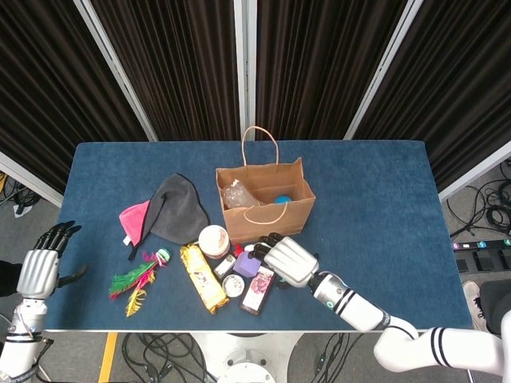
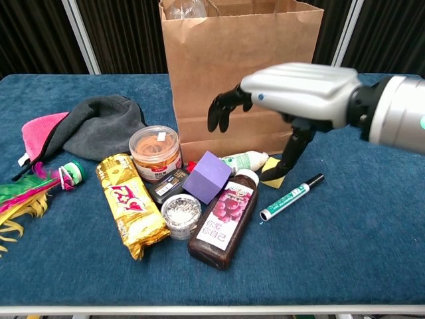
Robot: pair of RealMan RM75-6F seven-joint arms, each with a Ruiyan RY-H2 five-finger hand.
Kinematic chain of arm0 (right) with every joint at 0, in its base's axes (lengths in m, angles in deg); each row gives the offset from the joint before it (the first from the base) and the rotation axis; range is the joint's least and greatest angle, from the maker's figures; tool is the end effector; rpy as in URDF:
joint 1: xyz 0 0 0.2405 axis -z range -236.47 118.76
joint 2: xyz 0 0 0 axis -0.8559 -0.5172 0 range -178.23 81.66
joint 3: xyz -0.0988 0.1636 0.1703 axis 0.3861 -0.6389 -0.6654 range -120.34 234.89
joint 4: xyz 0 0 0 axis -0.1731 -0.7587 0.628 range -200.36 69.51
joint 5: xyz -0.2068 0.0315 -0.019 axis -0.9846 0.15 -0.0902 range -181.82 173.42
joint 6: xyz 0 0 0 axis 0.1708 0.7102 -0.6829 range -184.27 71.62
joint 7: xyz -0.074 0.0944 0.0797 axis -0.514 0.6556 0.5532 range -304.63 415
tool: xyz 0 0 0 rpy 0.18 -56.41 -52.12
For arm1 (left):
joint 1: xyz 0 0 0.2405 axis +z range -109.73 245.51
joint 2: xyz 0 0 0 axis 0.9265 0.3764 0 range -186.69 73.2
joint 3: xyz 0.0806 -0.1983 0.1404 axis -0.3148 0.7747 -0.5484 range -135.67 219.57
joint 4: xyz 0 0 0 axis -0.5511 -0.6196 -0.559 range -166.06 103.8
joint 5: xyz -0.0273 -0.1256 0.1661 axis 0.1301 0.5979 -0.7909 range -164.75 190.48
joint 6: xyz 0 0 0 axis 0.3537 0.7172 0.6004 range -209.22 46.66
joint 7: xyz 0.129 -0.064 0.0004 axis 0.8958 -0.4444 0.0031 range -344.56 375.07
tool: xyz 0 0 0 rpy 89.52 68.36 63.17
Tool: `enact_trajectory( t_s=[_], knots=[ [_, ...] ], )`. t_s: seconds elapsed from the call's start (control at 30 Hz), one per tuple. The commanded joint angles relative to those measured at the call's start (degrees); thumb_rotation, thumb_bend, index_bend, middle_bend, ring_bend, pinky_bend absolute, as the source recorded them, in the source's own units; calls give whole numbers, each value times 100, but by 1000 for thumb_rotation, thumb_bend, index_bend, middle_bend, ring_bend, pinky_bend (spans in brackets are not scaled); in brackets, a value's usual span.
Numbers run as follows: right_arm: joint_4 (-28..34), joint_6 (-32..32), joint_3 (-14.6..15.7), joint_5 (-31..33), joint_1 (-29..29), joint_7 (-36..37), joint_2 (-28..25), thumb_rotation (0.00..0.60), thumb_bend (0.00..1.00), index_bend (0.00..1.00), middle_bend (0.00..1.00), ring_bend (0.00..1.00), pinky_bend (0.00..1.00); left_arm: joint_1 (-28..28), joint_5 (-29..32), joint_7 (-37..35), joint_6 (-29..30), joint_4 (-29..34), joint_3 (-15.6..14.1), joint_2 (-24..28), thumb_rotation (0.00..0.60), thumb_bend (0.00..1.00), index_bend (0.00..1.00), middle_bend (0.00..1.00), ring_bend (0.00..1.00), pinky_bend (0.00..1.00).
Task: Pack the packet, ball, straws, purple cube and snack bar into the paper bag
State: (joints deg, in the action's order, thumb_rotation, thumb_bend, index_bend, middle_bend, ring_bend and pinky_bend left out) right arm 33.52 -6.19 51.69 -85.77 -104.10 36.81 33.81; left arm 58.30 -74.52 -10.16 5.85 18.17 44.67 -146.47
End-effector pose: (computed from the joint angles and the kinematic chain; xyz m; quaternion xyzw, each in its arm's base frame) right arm -0.0868 -0.2837 -0.0150 0.8444 -0.2650 0.3876 0.2578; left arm -0.3726 0.2162 0.0891 -0.5714 -0.3922 -0.4654 0.5505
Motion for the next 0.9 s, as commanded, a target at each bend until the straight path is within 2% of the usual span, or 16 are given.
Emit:
enact_trajectory(
  t_s=[0.03, 0.3, 0.9],
  knots=[
    [-277, -3, 18, 10, -51, 45, 261, 600, 0, 288, 297, 190, 251, 5, 3, -18, 1, -55, 3, -13, 600, 260, 238, 235, 147, 207],
    [-764, 157, 42, -160, -74, 154, 649, 600, 0, 268, 251, 114, 170, 17, 8, -67, 16, -266, 9, -83, 600, 260, 238, 235, 147, 207],
    [-1728, 194, 90, -210, -115, 452, 1404, 600, 0, 259, 251, 113, 163, 31, 44, -259, 10, -579, 38, -150, 600, 259, 238, 235, 147, 207]
  ],
)
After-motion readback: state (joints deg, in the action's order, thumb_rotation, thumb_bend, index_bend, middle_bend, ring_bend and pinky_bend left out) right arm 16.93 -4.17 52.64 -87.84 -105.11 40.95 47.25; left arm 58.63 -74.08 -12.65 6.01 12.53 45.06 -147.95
